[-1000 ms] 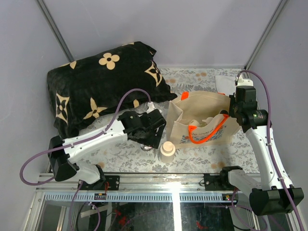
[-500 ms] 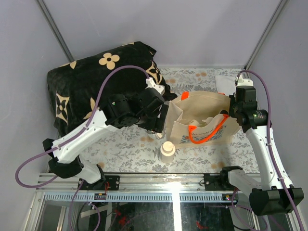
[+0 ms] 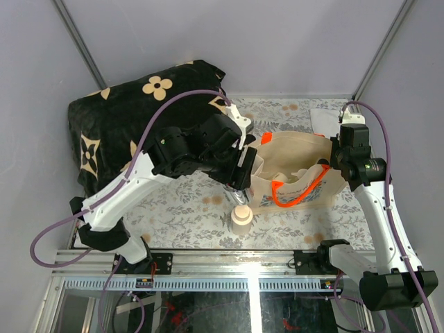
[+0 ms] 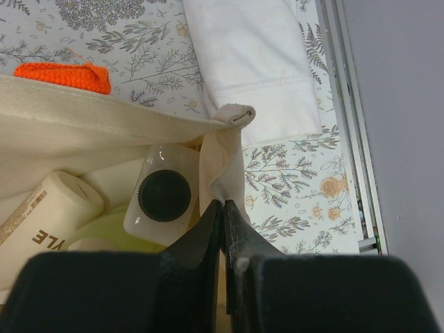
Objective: Place the personal care products into the canvas bag
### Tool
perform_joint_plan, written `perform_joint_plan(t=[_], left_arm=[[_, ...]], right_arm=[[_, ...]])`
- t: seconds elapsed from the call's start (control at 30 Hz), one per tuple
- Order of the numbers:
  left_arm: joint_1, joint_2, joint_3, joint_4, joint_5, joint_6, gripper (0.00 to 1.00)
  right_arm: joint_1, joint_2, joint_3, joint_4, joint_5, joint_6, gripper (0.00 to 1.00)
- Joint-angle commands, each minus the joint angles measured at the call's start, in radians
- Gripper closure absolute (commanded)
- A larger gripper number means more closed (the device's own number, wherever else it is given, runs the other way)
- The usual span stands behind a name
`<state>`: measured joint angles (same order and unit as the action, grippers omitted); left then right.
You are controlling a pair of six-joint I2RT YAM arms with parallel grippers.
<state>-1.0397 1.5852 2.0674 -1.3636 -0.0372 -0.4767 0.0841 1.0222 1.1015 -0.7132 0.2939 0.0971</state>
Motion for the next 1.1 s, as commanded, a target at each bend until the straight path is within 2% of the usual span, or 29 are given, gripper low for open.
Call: perform_joint_plan(t=[0.0, 0.4, 1.07], left_arm=[[0.001, 0.014, 0.143, 0.132, 0.098, 0.063, 1.00], [0.002, 0.117, 0.339, 0.262, 0.168, 0.135, 1.00], [0.051, 0.188, 0.292, 0.567, 0.111, 0.230, 1.00]], right_arm=[[-0.002, 0.009, -0.009, -0.072, -0.029, -0.001, 0.94], [-0.001, 0.010, -0.008, -0.076, -0.021, -0.001, 0.94], [-0.002, -0.026, -0.020, -0.078, -0.029, -0.008, 0.95]])
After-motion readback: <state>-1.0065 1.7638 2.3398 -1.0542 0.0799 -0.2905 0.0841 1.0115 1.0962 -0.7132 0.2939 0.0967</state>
